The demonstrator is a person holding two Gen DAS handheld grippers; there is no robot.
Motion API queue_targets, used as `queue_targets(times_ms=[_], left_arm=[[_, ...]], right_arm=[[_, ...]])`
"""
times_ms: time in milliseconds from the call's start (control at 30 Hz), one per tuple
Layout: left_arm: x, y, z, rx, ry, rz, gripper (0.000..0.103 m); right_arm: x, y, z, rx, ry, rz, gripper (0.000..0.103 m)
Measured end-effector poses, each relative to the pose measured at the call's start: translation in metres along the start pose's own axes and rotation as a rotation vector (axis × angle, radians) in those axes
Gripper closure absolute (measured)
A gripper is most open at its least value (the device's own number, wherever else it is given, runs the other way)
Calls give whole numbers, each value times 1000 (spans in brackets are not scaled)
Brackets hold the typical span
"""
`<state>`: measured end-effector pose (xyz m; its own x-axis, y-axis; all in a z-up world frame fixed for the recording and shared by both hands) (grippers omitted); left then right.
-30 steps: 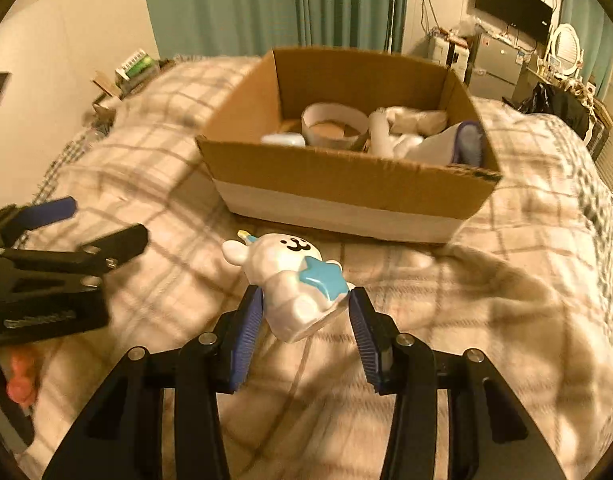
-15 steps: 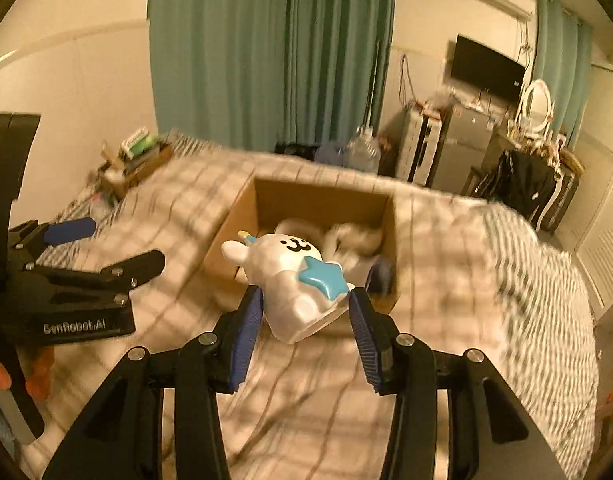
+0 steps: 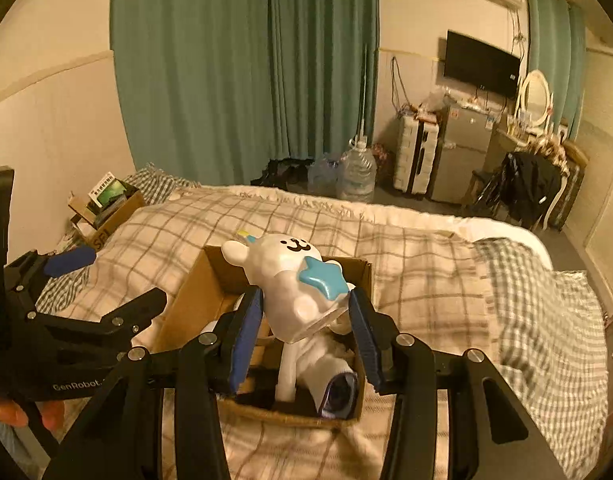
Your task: Organize objects
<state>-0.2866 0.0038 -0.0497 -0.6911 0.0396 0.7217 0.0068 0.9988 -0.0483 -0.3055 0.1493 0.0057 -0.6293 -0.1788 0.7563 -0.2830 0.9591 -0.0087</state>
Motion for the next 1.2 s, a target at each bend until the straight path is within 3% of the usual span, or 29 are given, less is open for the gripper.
queue_targets(times_ms=[233, 500, 633, 767, 1000, 1200], left_arm=[[-12, 0, 40, 14, -45, 6, 0], [-16, 6, 45, -6, -72, 4, 0], [-9, 8, 23, -15, -46, 2, 0], [4, 6, -15, -17, 12, 1, 0], [27, -5, -93, -41, 148, -30, 0], [28, -9, -153, -43, 248, -62, 0]], right_arm=[[-9, 17, 56, 102, -88, 80, 59], [-22, 25, 65, 78, -103, 103, 58], [-15, 27, 36, 43, -62, 99, 49], [-1, 26, -6, 3, -11, 89, 48], [20, 21, -102, -89, 129, 58, 32], [17, 9, -168, -137, 207, 48, 14]])
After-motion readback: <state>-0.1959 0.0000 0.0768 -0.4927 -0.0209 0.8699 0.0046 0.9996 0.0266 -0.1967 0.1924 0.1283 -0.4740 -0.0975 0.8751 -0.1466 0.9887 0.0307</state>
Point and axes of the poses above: each gripper's, at about its wrist camera, not at the fingertips, and z roughly the way its jaws point, y to its right, x to its top, the point moved 6 cm from there along z, roughly the way its jaws point, and after that the axes turned 2 degrees about -y, right-handed, at the moved point
